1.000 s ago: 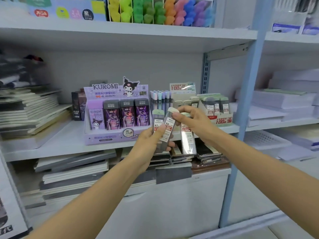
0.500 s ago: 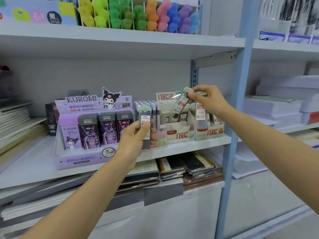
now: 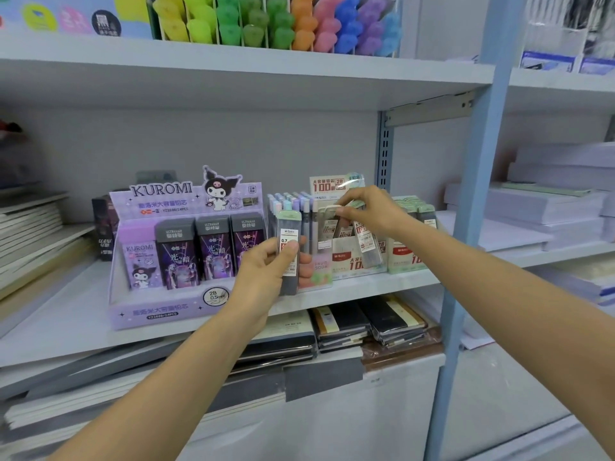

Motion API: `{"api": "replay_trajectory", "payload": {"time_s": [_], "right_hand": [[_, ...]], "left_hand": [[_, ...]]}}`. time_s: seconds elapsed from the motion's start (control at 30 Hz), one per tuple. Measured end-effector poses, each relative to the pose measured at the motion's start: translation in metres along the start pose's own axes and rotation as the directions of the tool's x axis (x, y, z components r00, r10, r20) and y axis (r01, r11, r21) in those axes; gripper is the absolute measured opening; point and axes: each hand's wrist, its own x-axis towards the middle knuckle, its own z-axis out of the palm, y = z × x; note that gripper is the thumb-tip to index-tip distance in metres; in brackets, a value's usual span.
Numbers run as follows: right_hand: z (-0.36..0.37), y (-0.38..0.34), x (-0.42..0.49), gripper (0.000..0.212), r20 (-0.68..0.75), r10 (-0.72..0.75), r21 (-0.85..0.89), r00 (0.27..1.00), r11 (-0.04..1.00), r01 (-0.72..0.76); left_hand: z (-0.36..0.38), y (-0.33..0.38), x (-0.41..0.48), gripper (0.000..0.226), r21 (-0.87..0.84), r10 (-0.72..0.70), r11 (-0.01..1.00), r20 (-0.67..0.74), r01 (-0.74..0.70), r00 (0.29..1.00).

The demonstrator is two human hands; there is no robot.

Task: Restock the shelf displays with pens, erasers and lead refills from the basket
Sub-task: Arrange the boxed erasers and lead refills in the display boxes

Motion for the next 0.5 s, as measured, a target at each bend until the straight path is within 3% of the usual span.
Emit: {"api": "replay_trajectory", "payload": {"time_s": [0.17, 0.33, 0.5], "right_hand": [[-0.005, -0.007, -0.010, 0.019, -0.123, 0.014, 0.154, 0.992, 0.988, 0.005], [-0.008, -0.016, -0.031, 0.022, -0.142, -0.053, 0.465, 0.988, 0.878, 0.114], [0.000, -0.025, -0.050, 0.019, -0.215, -0.151, 0.454, 0.965, 0.859, 0.235]], "left_hand": [[0.005, -0.002, 0.001, 0.024, 0.024, -0.052, 0.998, 0.004, 0.051, 0.999], [0.026, 0.001, -0.001, 0.029, -0.050, -0.136, 0.989, 0.063, 0.139, 0.989], [0.053, 0.002, -0.010, 0.029, 0.090, -0.135, 0.989, 0.204, 0.118, 0.970]]}}
